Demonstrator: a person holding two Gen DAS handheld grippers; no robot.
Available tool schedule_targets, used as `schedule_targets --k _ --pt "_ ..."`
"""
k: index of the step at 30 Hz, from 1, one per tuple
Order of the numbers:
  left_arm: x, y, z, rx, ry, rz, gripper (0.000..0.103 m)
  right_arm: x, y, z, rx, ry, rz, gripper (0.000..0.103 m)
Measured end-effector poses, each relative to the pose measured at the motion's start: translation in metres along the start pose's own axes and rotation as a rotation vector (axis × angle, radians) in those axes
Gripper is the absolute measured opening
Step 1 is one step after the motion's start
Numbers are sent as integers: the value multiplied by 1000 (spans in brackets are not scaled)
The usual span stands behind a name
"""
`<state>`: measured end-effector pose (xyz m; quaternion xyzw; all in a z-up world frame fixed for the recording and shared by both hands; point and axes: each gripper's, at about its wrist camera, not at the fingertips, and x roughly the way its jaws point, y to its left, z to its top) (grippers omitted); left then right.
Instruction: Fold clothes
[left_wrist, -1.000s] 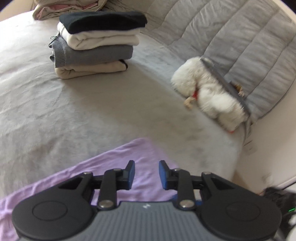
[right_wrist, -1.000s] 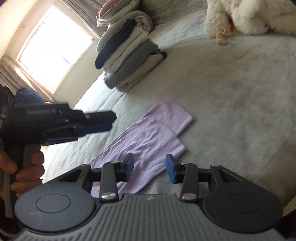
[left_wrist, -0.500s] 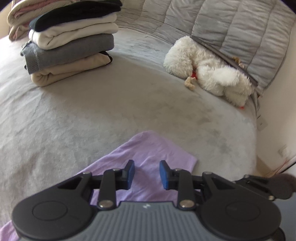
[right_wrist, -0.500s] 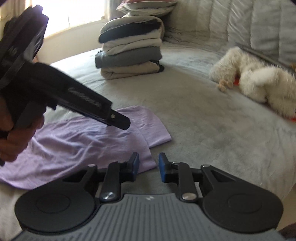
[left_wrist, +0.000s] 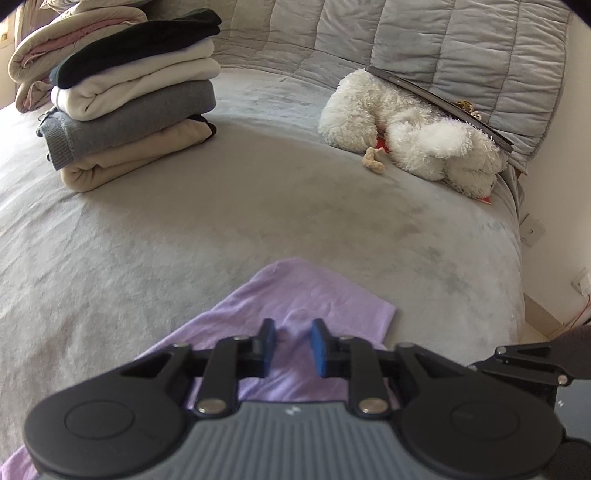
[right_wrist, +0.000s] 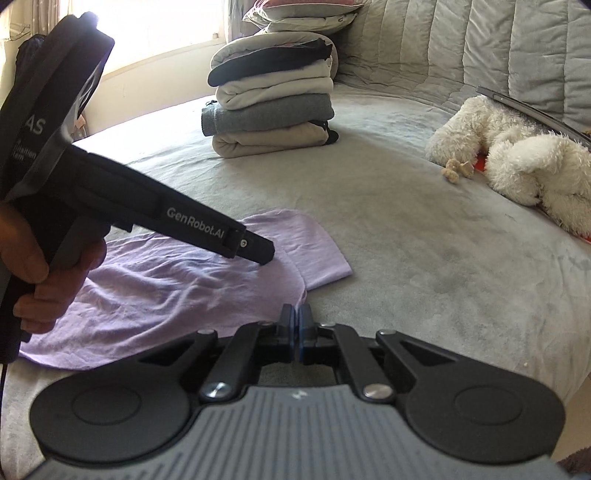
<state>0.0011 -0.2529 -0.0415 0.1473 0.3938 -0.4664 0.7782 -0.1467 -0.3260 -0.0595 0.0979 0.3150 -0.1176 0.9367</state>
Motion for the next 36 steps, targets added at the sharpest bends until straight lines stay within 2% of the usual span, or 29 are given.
schedule_targets --k 3,9,16,22,30,34,35,36 --pt "-6 0 -4 -17 -33 3 5 -2 -1 0 8 -8 6 1" --pt "-29 -2 -6 -60 -158 12 4 -15 -7 6 47 -90 7 1" --pt "-47 -15 16 -16 -305 55 3 -25 -10 24 69 -209 -33 1" --pt "-20 -18 30 -21 -266 72 3 -9 -18 29 104 -171 -64 1" --pt "22 -14 16 -75 -197 88 4 14 -27 22 146 -77 -85 1" --pt "26 -12 11 -98 -192 84 5 18 -26 21 142 -72 -96 4" --pt "25 -11 10 -109 -195 80 10 18 -25 21 140 -76 -100 6" --pt "21 -9 9 -124 -203 71 19 17 -25 21 138 -81 -105 14"
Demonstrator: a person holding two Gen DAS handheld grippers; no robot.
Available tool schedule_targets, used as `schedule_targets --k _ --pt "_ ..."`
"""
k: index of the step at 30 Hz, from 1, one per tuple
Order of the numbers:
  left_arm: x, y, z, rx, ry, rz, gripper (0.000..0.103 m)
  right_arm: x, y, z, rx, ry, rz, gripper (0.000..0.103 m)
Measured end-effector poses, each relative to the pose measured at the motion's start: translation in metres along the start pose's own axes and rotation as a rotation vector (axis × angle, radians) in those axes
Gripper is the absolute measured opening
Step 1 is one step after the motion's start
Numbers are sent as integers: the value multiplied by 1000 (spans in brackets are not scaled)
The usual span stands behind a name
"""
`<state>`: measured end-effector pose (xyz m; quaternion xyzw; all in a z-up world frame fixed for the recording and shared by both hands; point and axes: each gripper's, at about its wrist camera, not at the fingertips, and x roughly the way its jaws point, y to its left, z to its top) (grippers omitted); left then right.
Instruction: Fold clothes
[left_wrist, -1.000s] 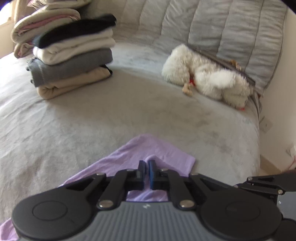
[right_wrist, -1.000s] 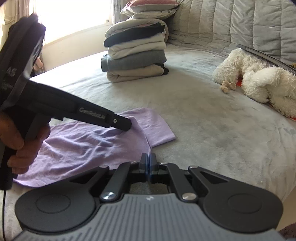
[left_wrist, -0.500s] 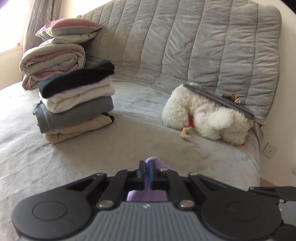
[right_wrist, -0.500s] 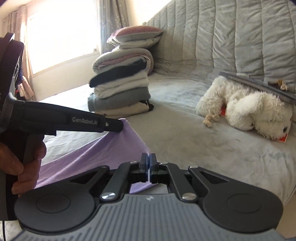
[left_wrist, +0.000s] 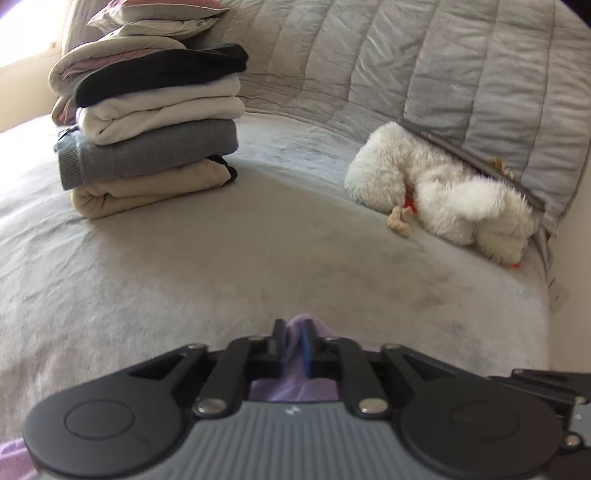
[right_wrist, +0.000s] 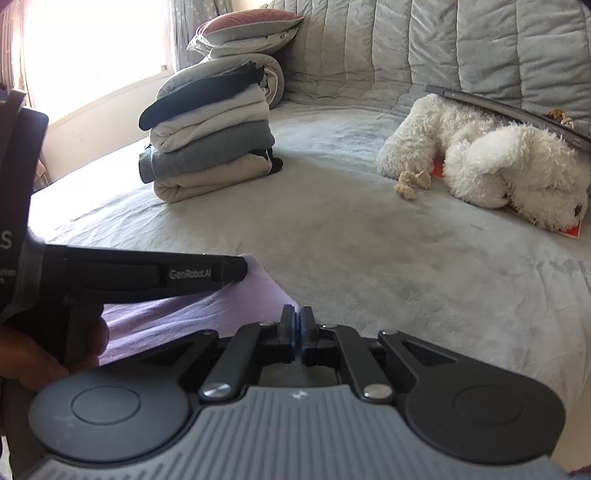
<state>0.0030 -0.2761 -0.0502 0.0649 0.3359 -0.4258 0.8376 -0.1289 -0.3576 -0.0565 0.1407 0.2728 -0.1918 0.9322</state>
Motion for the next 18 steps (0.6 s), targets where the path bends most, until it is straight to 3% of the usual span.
schedule_targets --k 3,11,14,18 --pt "-19 8 -1 -40 -35 2 37 0 0 0 2 -3 2 14" --pt "-78 42 -9 -101 -63 87 47 -7 7 -1 -3 -13 29 17" --pt "-101 56 -15 -114 -69 121 52 -11 12 -3 -12 -22 41 32" --pt "-131 73 -26 -122 -73 164 57 -14 21 -9 -38 -15 69 32"
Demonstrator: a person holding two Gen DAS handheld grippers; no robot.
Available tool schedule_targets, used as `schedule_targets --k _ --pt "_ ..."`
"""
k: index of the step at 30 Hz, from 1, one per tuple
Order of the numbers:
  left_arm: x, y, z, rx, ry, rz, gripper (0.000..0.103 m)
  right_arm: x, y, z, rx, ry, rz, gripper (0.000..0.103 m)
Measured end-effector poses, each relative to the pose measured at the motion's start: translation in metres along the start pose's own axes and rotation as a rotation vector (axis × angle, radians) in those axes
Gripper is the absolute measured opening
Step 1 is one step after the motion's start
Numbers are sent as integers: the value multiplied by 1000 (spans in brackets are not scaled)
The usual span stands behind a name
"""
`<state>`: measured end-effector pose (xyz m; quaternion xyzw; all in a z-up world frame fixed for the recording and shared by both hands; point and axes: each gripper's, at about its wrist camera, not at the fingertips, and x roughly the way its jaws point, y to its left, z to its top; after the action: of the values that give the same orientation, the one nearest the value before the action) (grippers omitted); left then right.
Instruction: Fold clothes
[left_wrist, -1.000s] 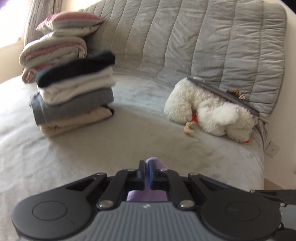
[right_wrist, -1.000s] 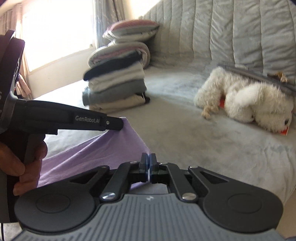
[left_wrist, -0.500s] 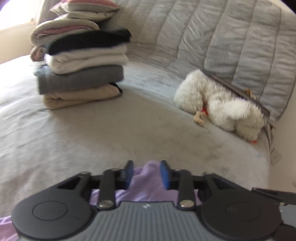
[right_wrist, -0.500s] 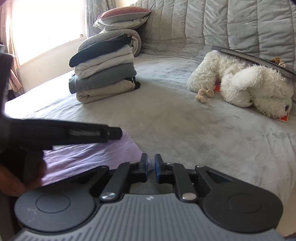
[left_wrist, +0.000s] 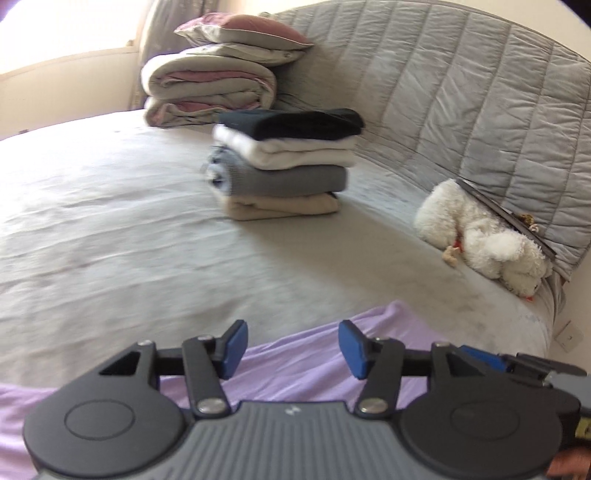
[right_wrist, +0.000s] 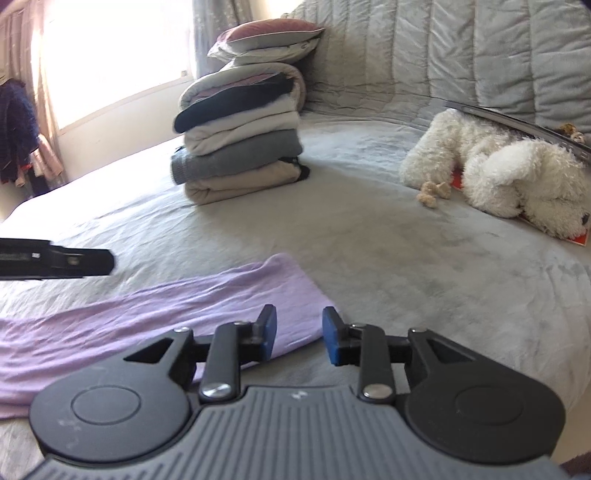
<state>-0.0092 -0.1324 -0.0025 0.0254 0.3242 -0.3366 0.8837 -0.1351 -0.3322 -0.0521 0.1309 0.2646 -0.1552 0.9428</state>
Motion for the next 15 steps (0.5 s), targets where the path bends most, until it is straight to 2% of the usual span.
schedule_targets --k 7,15 --pt "-46 49 -27 -22 16 94 58 -4 25 -6 -55 11 99 32" --pt "-85 115 -69 -98 40 167 59 -2 78 -13 -144 112 367 32"
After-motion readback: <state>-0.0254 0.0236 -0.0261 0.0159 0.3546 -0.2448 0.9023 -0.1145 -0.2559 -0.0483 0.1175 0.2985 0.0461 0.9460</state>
